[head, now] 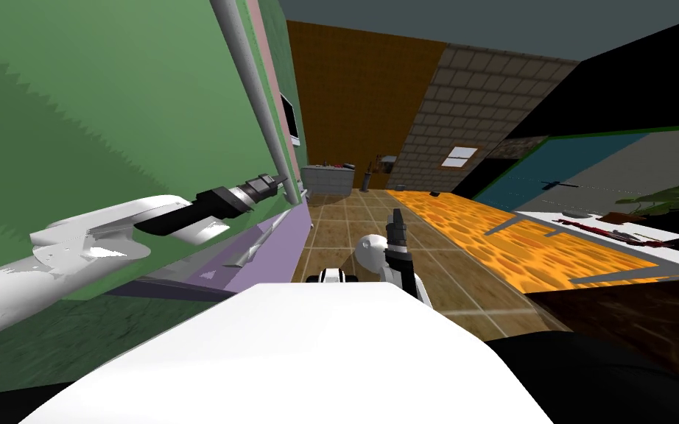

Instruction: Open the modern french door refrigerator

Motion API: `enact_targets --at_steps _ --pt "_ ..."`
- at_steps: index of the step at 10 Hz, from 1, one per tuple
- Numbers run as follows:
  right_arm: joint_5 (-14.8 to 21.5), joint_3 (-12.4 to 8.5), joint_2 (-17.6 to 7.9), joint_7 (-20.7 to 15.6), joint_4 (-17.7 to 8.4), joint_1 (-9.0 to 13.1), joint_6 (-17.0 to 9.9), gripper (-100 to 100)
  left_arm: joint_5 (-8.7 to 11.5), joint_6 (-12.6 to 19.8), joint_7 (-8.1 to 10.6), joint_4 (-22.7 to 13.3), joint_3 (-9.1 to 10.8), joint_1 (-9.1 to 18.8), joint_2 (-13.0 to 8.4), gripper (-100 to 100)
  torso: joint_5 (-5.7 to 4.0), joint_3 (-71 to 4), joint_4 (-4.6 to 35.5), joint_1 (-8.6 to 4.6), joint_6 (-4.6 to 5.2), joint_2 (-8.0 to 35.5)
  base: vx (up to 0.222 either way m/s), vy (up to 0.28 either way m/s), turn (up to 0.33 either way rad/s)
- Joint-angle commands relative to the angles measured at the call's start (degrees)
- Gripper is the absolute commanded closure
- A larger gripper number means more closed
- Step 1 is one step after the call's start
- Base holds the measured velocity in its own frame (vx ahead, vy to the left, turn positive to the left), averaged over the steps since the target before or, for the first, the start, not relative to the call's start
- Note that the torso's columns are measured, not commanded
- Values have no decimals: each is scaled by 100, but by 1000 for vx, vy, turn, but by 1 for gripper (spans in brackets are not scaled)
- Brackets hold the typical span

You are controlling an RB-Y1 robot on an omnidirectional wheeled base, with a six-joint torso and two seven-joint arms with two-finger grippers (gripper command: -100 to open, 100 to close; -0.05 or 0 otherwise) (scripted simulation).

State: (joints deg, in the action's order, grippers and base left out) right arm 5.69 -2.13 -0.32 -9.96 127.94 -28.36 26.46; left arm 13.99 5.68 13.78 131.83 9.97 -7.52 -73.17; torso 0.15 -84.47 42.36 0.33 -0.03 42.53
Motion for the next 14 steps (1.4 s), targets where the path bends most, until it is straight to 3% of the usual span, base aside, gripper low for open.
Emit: enact_targets --at_steps 1,2,3,4,5,6,8,9,10,12,13,14 --pt "0 0 0 0 0 0 0 0 -29 -217 78 -445 -385 459 -28 100 2 17 -5 -16 -7 10 -83 -2 -30" --pt "0 0 1 0 0 -1 0 0 -29 -217 78 -527 -385 493 -28 100 2 3 -1 -7 -22 -10 -20 -18 6" --pt "0 0 1 0 0 -2 0 0 -86 -514 201 -728 -712 741 -135 100 0 -14 6 7 -28 -27 -112 -30 -118" --pt "0 0 0 0 0 0 0 0 -86 -562 201 -904 -857 925 -135 100 -5 -2 -9 -19 8 -9 -144 -10 -104" --pt "0 0 0 0 0 0 0 0 -86 -562 201 -1080 -857 1012 -135 100 -7 4 -10 -30 2 -7 -94 1 -36" --pt "0 0 1 0 0 -1 0 0 -142 -853 324 -1246 -1113 1210 -241 100 -6 -7 2 -11 -17 -18 -165 -30 -139" --pt "0 0 1 0 0 0 0 0 -142 -908 324 -1616 -1330 1531 -241 100 -9 5 -5 -27 -4 -6 -123 -9 -62" --pt "0 0 1 0 0 -1 0 0 -199 -1190 447 -1780 -1586 1722 -348 100 -8 -13 4 -10 -19 -27 -143 -29 -141" --pt "0 0 0 0 0 0 0 0 -199 -1253 447 -1965 -1735 1894 -348 100 -12 -7 -6 -26 5 -15 -164 -13 -103" --pt "0 0 1 0 0 -1 0 0 -199 -1253 447 -2209 -1802 2050 -348 100 -11 -13 3 -17 -16 -27 -61 -15 -6" --pt "0 0 0 0 0 -3 0 0 -256 -1540 570 -2411 -2127 2314 -455 100 -11 -23 10 -5 -20 -36 -119 -31 -118" --pt "0 0 0 0 0 -1 0 0 -256 -1598 570 -2605 -2275 2512 -455 100 -13 -5 -5 -30 10 -10 -142 0 -114"
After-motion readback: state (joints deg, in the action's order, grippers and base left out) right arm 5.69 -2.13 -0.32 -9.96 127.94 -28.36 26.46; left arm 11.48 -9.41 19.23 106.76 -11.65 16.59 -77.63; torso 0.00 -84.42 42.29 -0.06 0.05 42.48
